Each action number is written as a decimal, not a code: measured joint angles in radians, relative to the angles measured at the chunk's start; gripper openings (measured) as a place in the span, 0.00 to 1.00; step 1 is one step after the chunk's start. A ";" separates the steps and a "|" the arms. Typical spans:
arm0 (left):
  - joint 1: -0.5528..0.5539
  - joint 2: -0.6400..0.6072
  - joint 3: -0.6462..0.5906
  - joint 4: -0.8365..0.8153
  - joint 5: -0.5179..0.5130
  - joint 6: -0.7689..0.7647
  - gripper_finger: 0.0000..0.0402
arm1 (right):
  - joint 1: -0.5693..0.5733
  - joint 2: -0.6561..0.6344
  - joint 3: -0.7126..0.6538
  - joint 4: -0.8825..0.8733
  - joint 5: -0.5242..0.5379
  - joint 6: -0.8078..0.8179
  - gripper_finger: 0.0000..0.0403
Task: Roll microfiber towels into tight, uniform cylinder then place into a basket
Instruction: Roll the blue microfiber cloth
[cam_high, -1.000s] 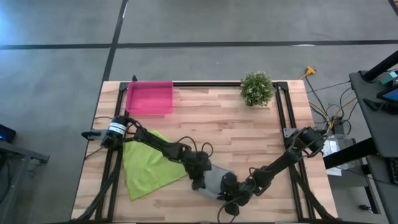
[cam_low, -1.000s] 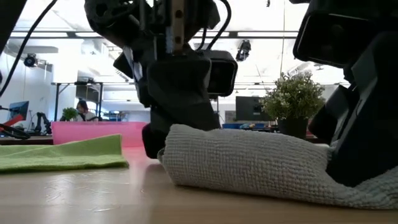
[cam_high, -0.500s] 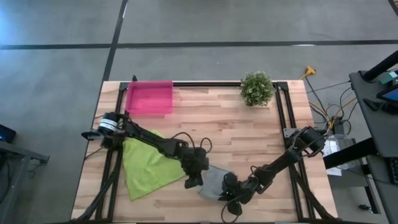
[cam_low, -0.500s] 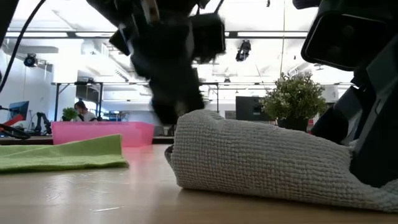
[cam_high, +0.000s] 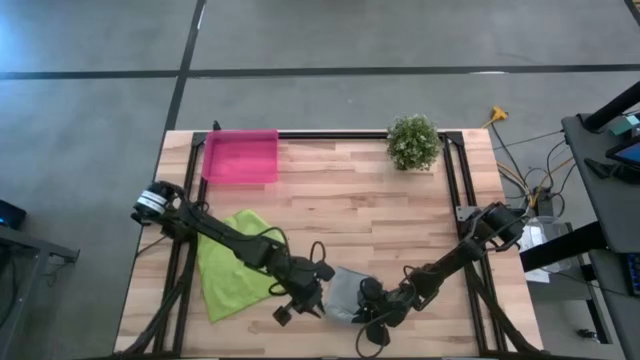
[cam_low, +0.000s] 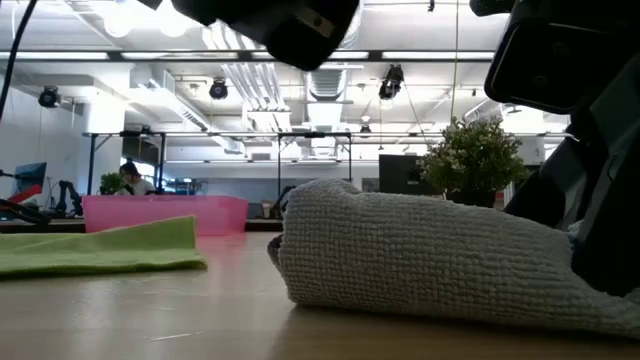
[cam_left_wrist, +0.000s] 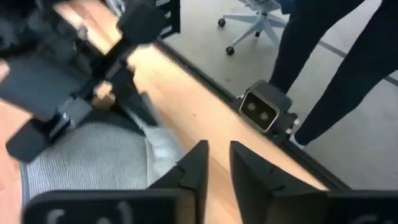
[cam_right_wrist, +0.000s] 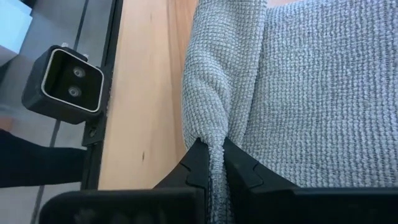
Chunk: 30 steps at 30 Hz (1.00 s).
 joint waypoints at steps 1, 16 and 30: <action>0.003 0.005 0.000 -0.002 -0.001 -0.002 0.16 | 0.000 -0.001 0.000 0.000 -0.002 0.006 0.03; -0.081 0.103 0.002 0.094 -0.218 0.261 0.60 | -0.002 -0.005 0.000 0.004 0.002 0.049 0.03; -0.105 0.194 0.000 0.093 -0.502 0.320 0.60 | -0.002 -0.009 0.000 0.008 0.008 0.067 0.03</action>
